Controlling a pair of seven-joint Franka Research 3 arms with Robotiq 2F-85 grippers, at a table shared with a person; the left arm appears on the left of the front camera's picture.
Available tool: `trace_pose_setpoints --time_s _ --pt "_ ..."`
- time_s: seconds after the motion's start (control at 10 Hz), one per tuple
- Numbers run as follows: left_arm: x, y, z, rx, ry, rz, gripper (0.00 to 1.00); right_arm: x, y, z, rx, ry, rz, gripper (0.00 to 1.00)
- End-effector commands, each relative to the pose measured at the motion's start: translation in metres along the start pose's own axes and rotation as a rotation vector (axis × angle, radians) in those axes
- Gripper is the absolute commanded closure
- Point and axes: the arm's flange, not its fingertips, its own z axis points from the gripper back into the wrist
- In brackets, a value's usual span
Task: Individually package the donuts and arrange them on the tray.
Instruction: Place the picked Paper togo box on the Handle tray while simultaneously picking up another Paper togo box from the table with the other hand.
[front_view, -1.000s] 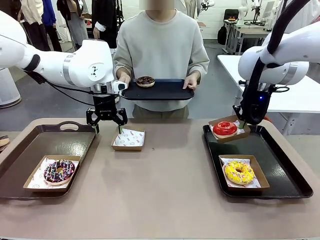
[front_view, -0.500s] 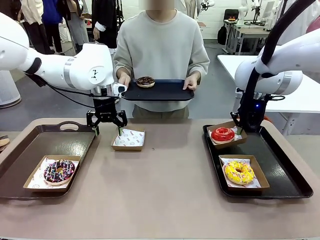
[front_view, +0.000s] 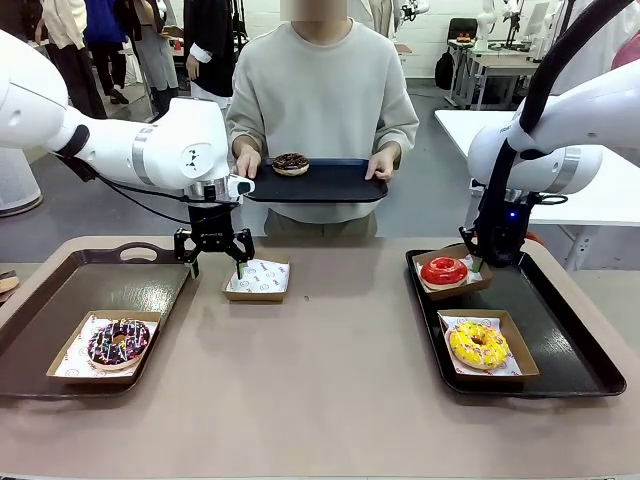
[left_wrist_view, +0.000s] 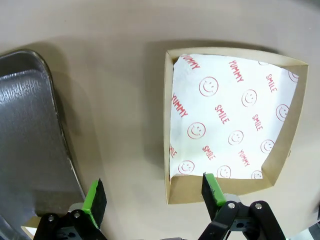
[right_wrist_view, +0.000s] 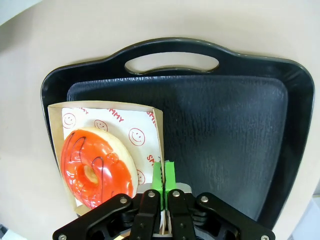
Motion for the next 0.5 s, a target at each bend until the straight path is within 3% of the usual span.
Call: trace_pose_setpoints --time_s 0.0,0.4 --pt "0.012 -0.002 -0.002 0.008 -0.047 -0.005 0.0 -0.003 0.002 -0.006 0.023 -0.024 -0.026 0.98" --pt "0.025 -0.001 -0.007 -0.012 -0.098 -0.049 0.0 -0.002 -0.001 -0.007 0.041 -0.015 -0.03 0.98"
